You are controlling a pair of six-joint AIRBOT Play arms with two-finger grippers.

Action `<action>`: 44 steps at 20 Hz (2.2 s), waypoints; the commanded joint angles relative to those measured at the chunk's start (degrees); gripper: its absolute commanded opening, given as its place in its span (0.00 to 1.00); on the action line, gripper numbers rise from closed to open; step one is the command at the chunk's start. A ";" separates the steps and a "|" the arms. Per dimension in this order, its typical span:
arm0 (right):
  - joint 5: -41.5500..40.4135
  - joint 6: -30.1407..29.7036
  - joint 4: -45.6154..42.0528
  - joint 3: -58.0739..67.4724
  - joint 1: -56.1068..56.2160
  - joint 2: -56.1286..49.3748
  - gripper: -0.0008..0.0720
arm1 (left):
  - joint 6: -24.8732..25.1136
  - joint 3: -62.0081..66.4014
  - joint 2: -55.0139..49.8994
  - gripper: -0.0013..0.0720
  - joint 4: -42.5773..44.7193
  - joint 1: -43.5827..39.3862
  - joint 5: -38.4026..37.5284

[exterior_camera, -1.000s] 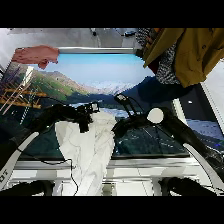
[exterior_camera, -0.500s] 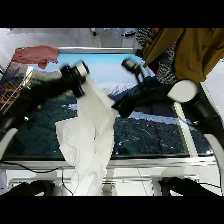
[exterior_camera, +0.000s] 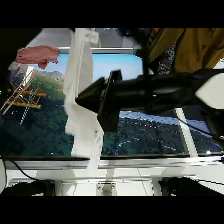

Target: Fold the clothes and pants, and hang the long-sleeved shirts on hangers.

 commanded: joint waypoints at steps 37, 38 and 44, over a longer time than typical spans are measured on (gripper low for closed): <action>14.14 -43.87 -8.76 -24.98 -22.43 -13.99 0.67 | 0.66 -34.18 -5.03 0.05 -18.45 -0.48 55.60; 13.27 -45.38 -6.91 -24.98 -21.73 -14.95 0.67 | 0.66 -34.16 -5.03 0.05 -18.49 -0.48 55.60; 4.17 -41.22 -5.70 -24.96 -19.37 -15.30 0.06 | 0.66 -34.16 -5.01 0.05 -18.45 -0.55 55.60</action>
